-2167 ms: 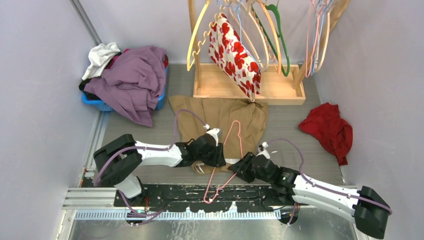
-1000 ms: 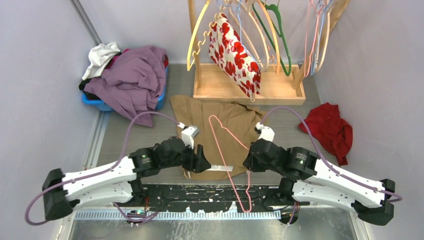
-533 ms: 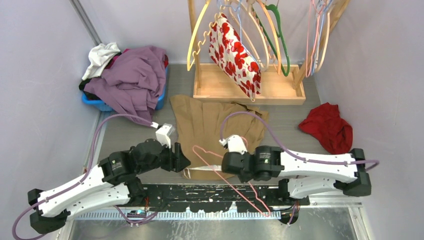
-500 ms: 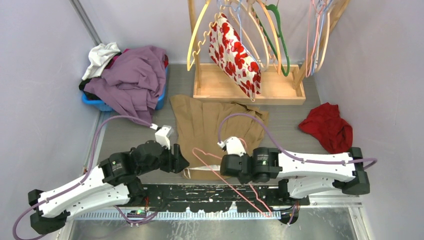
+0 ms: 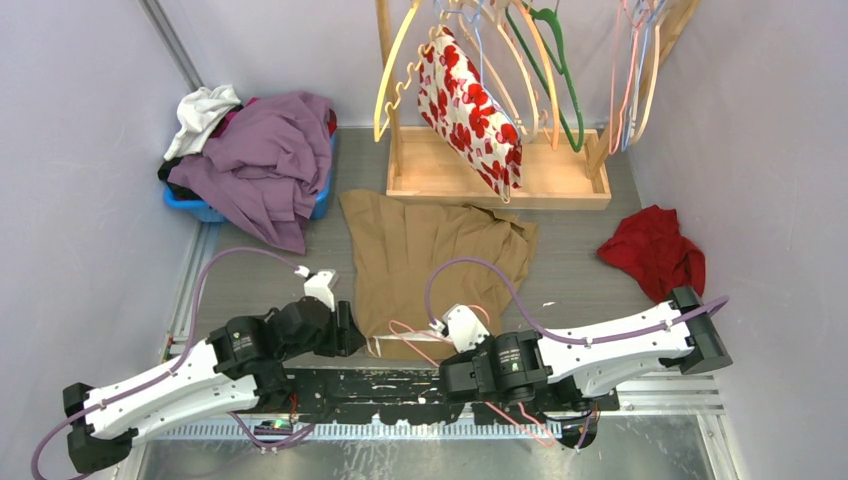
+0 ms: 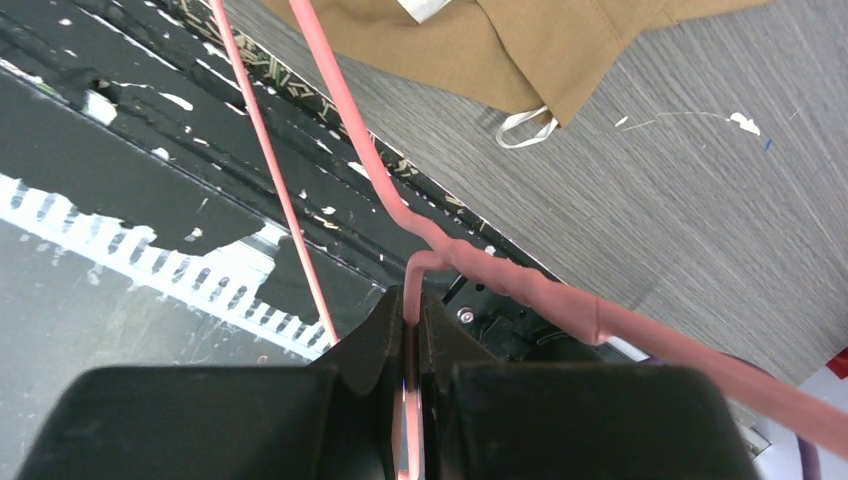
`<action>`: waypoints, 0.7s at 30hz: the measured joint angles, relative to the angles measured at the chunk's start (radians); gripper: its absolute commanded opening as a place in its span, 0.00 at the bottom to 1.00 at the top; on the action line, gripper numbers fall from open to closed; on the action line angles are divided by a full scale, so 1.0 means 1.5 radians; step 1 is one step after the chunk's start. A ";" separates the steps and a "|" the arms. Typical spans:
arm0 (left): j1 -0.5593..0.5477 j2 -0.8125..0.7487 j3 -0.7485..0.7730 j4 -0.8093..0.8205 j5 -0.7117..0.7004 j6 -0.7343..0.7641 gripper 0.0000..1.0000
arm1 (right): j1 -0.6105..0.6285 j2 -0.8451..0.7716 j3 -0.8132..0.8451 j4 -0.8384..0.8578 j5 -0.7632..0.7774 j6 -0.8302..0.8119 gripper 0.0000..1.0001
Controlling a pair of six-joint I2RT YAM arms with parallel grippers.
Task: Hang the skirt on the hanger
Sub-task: Hang the skirt on the hanger.
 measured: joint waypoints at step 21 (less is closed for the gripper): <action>-0.102 0.073 -0.036 0.043 -0.040 -0.086 0.26 | 0.002 -0.119 -0.132 0.165 -0.096 0.001 0.01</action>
